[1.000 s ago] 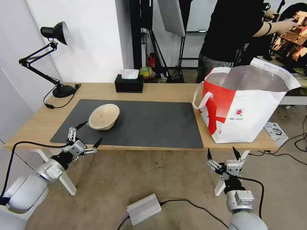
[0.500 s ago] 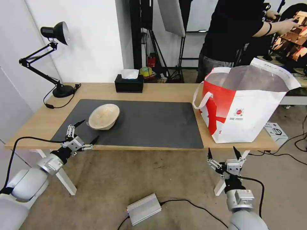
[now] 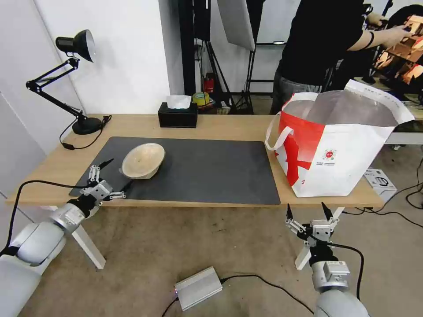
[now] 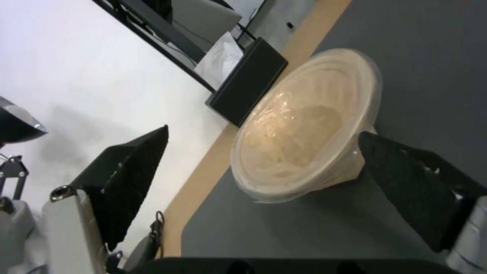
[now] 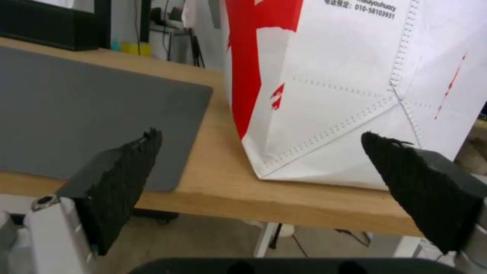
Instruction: Pick up the trash from the table and place it into the takeout bag.
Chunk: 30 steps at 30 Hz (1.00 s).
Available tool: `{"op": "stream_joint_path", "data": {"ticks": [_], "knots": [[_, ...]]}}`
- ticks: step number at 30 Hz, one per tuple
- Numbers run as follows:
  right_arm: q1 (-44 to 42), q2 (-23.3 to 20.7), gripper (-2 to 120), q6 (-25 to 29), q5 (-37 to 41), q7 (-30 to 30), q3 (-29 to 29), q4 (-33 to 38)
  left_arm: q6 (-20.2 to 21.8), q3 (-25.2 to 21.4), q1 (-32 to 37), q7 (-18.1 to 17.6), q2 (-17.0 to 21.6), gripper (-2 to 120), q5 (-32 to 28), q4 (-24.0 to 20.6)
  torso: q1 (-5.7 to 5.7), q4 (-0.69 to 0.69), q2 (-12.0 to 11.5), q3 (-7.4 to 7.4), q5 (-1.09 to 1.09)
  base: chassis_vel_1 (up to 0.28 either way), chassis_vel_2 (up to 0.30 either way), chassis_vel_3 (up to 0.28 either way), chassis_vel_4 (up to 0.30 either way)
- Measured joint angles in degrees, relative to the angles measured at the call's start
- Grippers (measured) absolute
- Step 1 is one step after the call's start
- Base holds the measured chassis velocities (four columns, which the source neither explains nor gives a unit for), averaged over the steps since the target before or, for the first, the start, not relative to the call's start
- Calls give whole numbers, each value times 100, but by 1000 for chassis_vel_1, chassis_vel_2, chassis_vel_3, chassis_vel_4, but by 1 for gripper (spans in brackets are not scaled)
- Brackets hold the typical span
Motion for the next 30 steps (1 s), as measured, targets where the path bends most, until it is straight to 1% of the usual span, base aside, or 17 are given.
{"op": "stream_joint_path", "data": {"ticks": [13, 20, 28, 30], "knots": [[-28, -2, 100, -1, -9, 7, 8, 50, -20, 154, -131, 2, -36, 100, -24, 62, 0, 0, 0, 0, 0, 0, 0, 0, 0], [-28, 5, 100, -1, -27, 10, 5, 52, -26, 147, -113, 6, -17, 100, -84, -107, 0, 0, 1, 0, 0, 0, 0, 0, 0], [-28, 24, 100, -1, -44, 10, -6, 52, -18, 213, -176, 9, -12, 100, -130, -115, -1, 0, 0, 0, 0, 0, 0, 0, 0], [-24, 37, 100, -1, -46, 10, -5, 52, 2, 316, -252, 9, -29, 100, -180, -92, -1, 0, 0, 0, 0, 0, 0, 0, 0]]}}
